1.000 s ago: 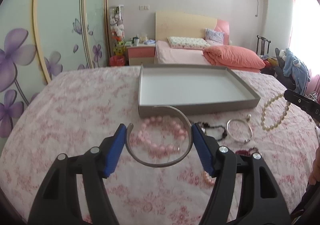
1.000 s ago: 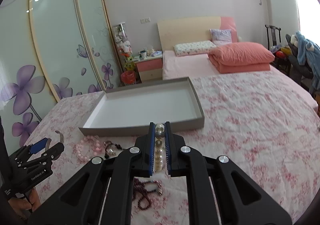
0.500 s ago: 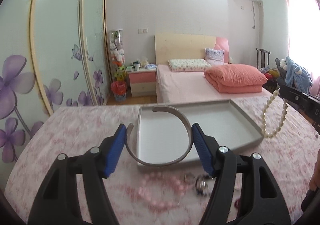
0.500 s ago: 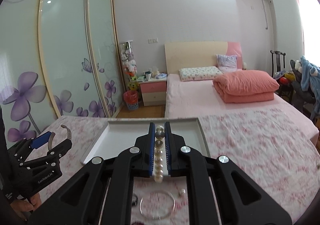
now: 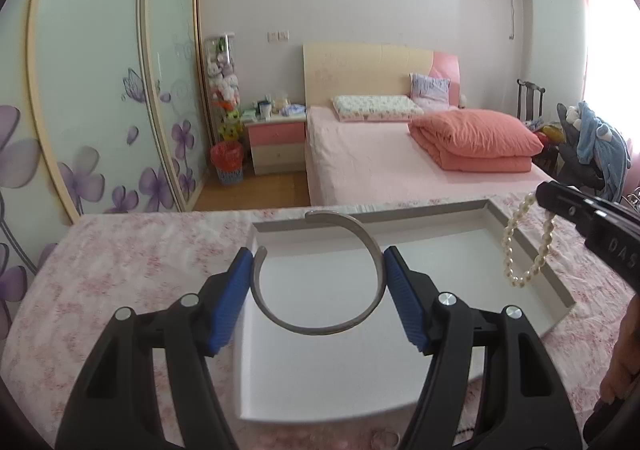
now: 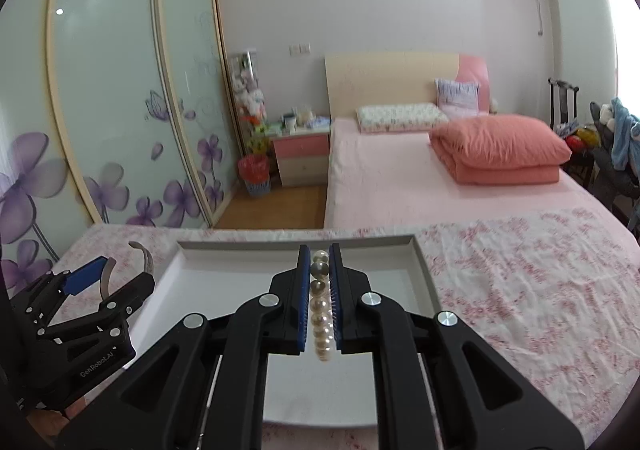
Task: Organize jewelry
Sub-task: 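Carry the bangle and pearl bracelet into the gray tray and open both tools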
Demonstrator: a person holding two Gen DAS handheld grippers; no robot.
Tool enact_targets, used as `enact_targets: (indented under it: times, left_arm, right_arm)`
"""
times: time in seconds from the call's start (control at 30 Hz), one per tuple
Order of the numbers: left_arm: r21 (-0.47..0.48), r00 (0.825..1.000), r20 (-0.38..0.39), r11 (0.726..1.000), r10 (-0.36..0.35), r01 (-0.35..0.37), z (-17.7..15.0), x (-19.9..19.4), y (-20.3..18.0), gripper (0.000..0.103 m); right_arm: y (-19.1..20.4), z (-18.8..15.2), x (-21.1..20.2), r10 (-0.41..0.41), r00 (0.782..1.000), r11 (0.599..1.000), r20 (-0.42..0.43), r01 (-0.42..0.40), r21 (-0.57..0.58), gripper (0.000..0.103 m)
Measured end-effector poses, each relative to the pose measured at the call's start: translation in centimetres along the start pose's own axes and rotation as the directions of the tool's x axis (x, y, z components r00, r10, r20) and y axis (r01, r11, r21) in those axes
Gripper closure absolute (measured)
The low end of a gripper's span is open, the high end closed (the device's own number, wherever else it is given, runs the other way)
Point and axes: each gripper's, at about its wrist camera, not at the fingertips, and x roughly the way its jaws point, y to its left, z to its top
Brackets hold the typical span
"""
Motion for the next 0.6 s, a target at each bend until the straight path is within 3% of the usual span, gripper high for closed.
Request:
enact_targets:
  times: [0.27, 0.33, 0.4, 0.43, 0.6]
  left_arm:
    - [0.002, 0.997, -0.073, 1.000, -0.022, 0.022, -0.2, 3.9, -0.1, 0.037]
    - [-0.009, 0.996, -0.083, 1.000, -0.025, 0.025, -0.4, 4.4, 0.2, 0.037]
    - [-0.013, 0.997, -0.076, 1.000, -0.019, 0.018, -0.4, 4.4, 0.4, 0.036]
    - [-0.014, 0.997, -0.072, 1.000, -0.015, 0.014, -0.3, 4.3, 0.6, 0.036]
    - [-0.032, 0.998, -0.057, 0.999, 0.009, -0.011, -0.2, 3.6, 1.5, 0.036]
  right_arm:
    - [-0.8, -0.4, 3.2, 0.002, 0.996, 0.999, -0.085, 0.001, 0.034, 0.092]
    - [-1.0, -0.6, 3.2, 0.003, 0.996, 0.999, -0.092, 0.001, 0.040, 0.088]
    - [-1.2, -0.8, 2.8, -0.008, 0.996, 0.999, -0.086, 0.011, 0.038, 0.072]
    - [-1.3, -0.8, 2.6, -0.014, 0.997, 0.999, -0.080, 0.017, 0.038, 0.070]
    - [-1.5, -0.8, 1.9, -0.023, 0.997, 0.999, -0.067, 0.026, 0.041, 0.070]
